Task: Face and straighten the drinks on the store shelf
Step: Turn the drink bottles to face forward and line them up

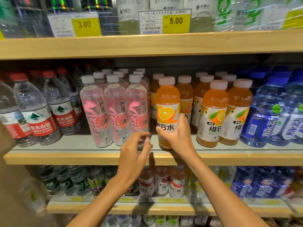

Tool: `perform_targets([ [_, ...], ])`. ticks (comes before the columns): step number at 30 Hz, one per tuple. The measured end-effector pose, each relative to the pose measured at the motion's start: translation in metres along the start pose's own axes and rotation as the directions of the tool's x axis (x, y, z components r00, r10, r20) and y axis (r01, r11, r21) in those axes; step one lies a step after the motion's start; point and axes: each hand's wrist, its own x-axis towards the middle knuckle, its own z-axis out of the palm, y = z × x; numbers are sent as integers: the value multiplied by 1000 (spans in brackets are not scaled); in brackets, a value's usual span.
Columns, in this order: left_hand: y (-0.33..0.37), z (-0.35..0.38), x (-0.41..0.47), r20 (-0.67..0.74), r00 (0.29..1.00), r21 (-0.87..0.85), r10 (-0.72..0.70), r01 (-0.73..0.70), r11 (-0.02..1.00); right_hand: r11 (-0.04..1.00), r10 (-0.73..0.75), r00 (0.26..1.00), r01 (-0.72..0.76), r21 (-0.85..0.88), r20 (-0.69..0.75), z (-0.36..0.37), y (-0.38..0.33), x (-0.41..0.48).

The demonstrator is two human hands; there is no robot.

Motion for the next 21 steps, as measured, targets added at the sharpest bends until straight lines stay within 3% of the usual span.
perform_targets([
  [2, 16, -5, 17, -54, 989, -177, -141, 129, 976, 995, -6, 999, 2, 101, 41, -9, -5, -10],
  [4, 33, -9, 36, 8, 970, -351, -245, 232, 907, 980, -1, 996, -16, 198, 88, -16, -10, -22],
  [8, 66, -4, 63, 129, 943, -533, -305, 326, 781, 962, -12, 986, -34, 272, 167, -20, -17, -46],
  [11, 82, 5, 68, 153, 937, -558, -313, 343, 756, 965, -5, 981, -47, 260, 194, -17, -20, -59],
  [14, 89, 14, 67, 32, 945, -508, -327, 297, 809, 981, 21, 990, -47, 189, 139, -15, -24, -65],
  [17, 94, 16, 70, 3, 954, -502, -301, 262, 824, 982, 9, 993, -31, 188, 115, -17, -26, -65],
  [21, 97, 10, 78, 61, 952, -557, -299, 281, 782, 887, -38, 970, -78, 456, 239, -29, -23, -60],
])
